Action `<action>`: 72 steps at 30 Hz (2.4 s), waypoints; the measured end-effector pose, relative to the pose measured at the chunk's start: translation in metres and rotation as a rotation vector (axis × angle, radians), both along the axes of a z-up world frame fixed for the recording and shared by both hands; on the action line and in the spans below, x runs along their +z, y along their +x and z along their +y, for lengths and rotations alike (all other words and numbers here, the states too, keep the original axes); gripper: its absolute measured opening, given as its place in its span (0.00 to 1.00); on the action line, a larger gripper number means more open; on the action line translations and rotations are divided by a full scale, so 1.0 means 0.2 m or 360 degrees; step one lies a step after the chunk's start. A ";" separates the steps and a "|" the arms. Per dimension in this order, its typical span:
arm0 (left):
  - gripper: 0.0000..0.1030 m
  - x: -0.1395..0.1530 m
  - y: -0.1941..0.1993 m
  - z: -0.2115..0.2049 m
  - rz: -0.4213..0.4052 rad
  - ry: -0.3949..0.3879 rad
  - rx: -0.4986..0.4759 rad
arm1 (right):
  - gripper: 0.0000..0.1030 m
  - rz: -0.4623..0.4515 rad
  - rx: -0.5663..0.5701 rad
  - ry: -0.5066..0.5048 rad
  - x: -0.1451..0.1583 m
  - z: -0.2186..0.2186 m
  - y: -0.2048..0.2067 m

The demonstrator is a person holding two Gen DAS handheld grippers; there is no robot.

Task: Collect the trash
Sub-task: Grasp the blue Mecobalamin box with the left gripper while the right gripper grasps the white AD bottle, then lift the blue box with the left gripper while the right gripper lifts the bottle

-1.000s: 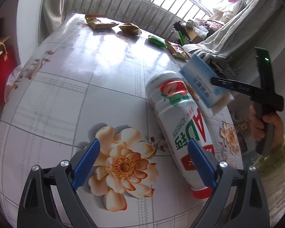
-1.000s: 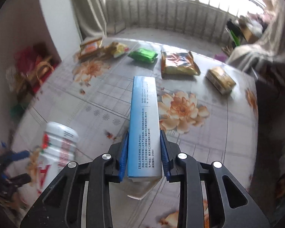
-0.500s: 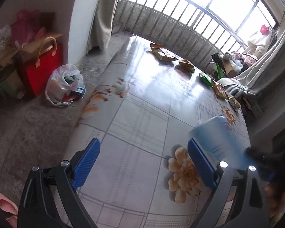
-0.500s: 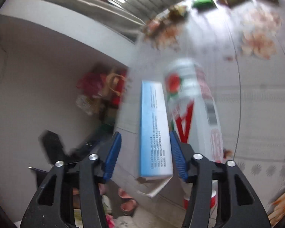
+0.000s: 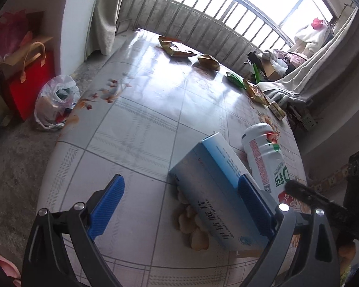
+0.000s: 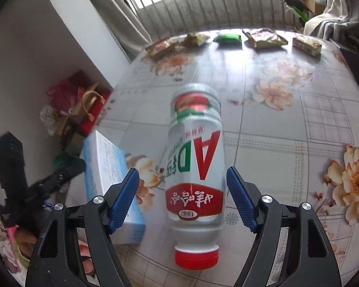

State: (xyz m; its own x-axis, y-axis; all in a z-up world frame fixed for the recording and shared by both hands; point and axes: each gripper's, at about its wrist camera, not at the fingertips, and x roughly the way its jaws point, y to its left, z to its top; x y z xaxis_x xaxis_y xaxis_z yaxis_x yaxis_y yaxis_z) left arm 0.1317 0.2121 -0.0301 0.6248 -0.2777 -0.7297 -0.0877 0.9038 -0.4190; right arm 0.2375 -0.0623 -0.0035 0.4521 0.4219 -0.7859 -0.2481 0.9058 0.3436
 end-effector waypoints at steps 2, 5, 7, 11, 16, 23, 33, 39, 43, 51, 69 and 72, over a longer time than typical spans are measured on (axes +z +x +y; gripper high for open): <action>0.91 0.00 0.02 -0.02 0.0002 -0.0012 -0.0007 | 0.66 0.0044 0.0005 -0.0026 -0.04 -0.01 0.00; 0.91 -0.01 0.05 -0.06 -0.0008 -0.0028 -0.0034 | 0.54 0.0112 -0.0028 -0.0001 -0.11 -0.05 -0.01; 0.92 -0.01 0.09 -0.10 -0.0003 -0.0035 -0.0065 | 0.54 0.0123 -0.0078 0.0038 -0.11 -0.09 -0.01; 0.93 -0.03 0.14 -0.19 0.0030 -0.0057 -0.0113 | 0.54 0.0089 -0.0213 -0.0045 -0.09 -0.20 -0.06; 0.93 -0.08 0.17 -0.33 0.0080 0.0035 -0.0151 | 0.54 0.0083 -0.0360 -0.0089 -0.08 -0.36 -0.15; 0.93 -0.13 0.19 -0.41 0.0148 0.0139 -0.0065 | 0.54 0.0054 -0.0442 -0.0001 -0.10 -0.46 -0.22; 0.83 -0.13 0.13 -0.60 0.0098 0.0360 -0.0318 | 0.52 0.0072 -0.0500 0.0104 -0.14 -0.56 -0.26; 0.83 -0.10 0.03 -0.79 0.0041 0.0496 -0.0758 | 0.52 0.0131 -0.0542 0.0214 -0.15 -0.66 -0.38; 0.84 -0.10 -0.05 -0.88 0.0051 0.0529 -0.0931 | 0.52 0.0199 -0.0572 0.0311 -0.17 -0.73 -0.47; 0.93 -0.10 -0.10 -0.93 0.0120 0.0558 -0.0841 | 0.57 0.0217 -0.0611 0.0362 -0.15 -0.78 -0.54; 0.94 -0.18 -0.18 -0.94 0.0174 0.0623 -0.0647 | 0.65 0.0226 -0.0658 0.0392 -0.15 -0.79 -0.50; 0.94 -0.18 -0.17 -0.95 0.0164 0.0652 -0.0635 | 0.65 0.0239 -0.0671 0.0386 -0.16 -0.79 -0.49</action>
State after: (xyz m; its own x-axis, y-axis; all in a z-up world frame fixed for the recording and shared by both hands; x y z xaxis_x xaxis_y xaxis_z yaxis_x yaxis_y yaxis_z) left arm 0.0971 0.0212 -0.0664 0.4501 -0.1592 -0.8787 0.2710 0.9619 -0.0355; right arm 0.1391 -0.2204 -0.0346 0.5120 0.4057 -0.7571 0.1899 0.8061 0.5604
